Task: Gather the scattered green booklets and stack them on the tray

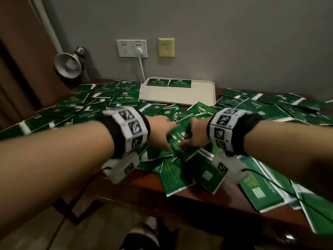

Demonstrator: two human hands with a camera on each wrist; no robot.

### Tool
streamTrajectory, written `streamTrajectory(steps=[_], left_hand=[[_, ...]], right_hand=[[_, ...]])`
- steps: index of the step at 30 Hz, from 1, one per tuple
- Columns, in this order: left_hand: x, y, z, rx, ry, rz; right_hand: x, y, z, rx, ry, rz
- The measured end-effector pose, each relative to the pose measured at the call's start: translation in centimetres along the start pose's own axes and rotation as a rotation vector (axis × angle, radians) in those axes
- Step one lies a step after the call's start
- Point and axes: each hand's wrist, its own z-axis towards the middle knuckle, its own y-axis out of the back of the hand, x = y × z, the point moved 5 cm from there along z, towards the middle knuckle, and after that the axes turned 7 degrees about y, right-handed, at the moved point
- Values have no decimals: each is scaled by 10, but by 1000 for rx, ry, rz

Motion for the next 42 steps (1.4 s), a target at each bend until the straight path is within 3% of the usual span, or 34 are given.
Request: streamTrajectory(steps=[3, 10, 15, 22, 25, 31, 37, 42], left_hand=[[1, -27, -11, 6, 131, -34], [59, -54, 9, -40, 491, -153], [50, -45, 14, -76, 372, -201], [52, -36, 8, -268, 271, -389], [51, -41, 2, -290, 247, -385], [42, -38, -4, -356, 170, -356], [35, -40, -5, -373, 237, -303], [41, -21, -21, -542, 287, -595]], right_hand=[[2, -10, -7, 6, -105, 8], [-3, -15, 7, -33, -184, 124], [-7, 8, 6, -241, -133, 191], [-27, 32, -12, -517, -229, 220], [-29, 39, -18, -611, -239, 251], [-17, 36, -26, -615, -191, 260], [-7, 26, -27, -586, -168, 262], [-10, 30, -32, -616, -170, 267]])
